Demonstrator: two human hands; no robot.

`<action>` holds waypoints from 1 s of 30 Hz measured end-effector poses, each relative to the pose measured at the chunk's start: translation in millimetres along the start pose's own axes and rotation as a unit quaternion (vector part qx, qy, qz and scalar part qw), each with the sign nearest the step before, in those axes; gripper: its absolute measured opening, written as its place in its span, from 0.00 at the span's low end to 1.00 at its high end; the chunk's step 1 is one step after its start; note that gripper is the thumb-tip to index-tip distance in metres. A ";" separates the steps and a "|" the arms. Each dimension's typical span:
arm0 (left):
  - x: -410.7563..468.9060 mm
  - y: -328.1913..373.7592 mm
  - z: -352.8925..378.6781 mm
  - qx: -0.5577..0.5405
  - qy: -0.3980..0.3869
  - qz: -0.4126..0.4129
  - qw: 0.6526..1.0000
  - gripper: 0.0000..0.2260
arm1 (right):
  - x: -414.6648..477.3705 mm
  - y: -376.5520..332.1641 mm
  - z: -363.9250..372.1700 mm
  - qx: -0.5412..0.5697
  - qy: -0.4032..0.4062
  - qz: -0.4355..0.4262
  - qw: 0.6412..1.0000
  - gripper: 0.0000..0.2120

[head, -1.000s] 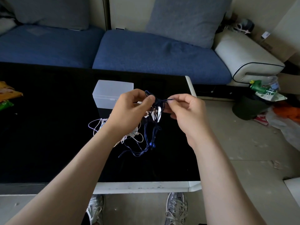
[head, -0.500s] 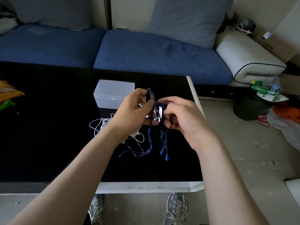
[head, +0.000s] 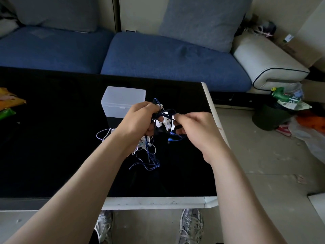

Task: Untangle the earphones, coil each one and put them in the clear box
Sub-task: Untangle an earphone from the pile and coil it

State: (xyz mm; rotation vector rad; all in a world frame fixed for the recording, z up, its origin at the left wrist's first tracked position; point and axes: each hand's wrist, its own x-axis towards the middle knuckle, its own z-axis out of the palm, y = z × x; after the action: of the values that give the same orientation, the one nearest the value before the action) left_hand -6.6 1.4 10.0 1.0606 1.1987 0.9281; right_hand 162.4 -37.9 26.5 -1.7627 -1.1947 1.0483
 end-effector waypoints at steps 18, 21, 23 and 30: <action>4.4 -7.6 -4.2 0.057 0.016 0.014 0.998 0.09 | -3.6 4.4 -3.4 -0.063 -0.074 -0.031 0.995 0.08; 3.5 -4.8 -5.3 0.053 0.002 -0.008 0.999 0.10 | -1.9 3.4 -4.4 -0.050 -0.072 -0.064 0.994 0.08; 2.9 -4.5 -6.0 0.068 -0.007 -0.009 0.998 0.11 | -0.2 4.9 -3.5 -0.059 -0.064 -0.080 0.993 0.08; -3.5 1.8 -4.6 0.045 -0.056 -0.042 0.997 0.20 | 0.6 5.2 -2.3 -0.054 -0.038 -0.116 0.991 0.09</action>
State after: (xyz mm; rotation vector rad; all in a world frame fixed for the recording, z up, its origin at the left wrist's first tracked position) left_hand -11.7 -0.8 12.4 1.1105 1.1912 0.7464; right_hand 166.5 -39.1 22.5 -1.6291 -1.4886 0.9344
